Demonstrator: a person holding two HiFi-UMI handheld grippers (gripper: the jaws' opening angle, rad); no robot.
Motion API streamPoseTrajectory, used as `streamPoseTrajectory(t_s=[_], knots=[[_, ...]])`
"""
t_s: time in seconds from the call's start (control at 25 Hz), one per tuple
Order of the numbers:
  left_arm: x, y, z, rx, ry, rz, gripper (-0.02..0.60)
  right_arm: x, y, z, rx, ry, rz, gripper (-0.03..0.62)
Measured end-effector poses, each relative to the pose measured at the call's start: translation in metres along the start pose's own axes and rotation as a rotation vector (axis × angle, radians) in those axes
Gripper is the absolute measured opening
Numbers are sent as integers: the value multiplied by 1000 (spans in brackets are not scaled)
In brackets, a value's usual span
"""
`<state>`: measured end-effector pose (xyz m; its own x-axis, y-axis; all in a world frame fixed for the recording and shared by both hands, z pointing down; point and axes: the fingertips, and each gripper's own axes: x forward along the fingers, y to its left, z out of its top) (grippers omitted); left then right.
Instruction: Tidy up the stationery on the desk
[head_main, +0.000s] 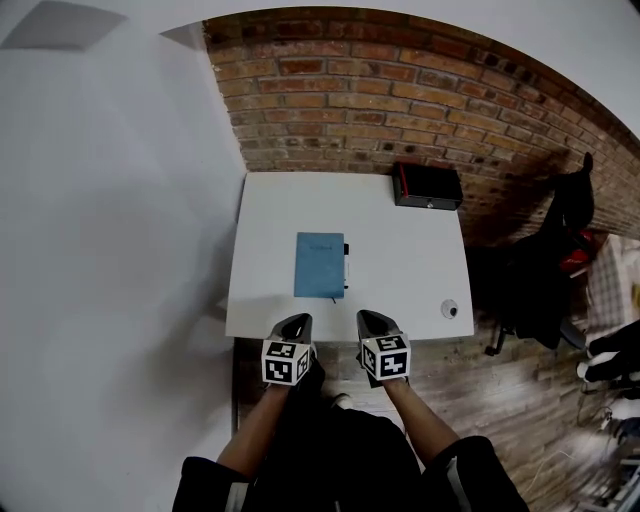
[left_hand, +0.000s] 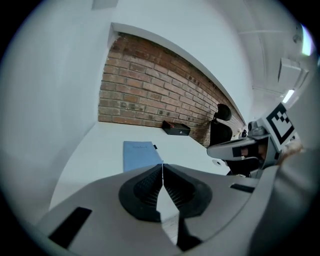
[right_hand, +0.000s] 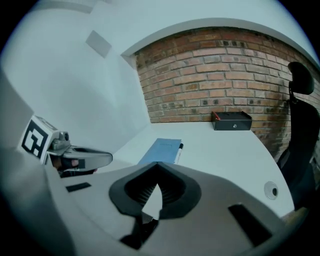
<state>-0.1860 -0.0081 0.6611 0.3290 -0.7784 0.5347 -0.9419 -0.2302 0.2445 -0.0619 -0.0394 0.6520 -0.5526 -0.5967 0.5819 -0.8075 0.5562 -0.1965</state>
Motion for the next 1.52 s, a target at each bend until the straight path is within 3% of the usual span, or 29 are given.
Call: streamPoseTrajectory(t_s=[0.28,0.56,1.52], knots=[[-55,-38,-11,40,-62,32,18,-66,20,-14,-38,-86,-8,21],[-93,-60,-30,65,-73,37,17,-110,41,-26,-113,-148,-22,21],[-115,-75,-58,54,-61,47,17,-130,58,-54,-99,-129,15,21]])
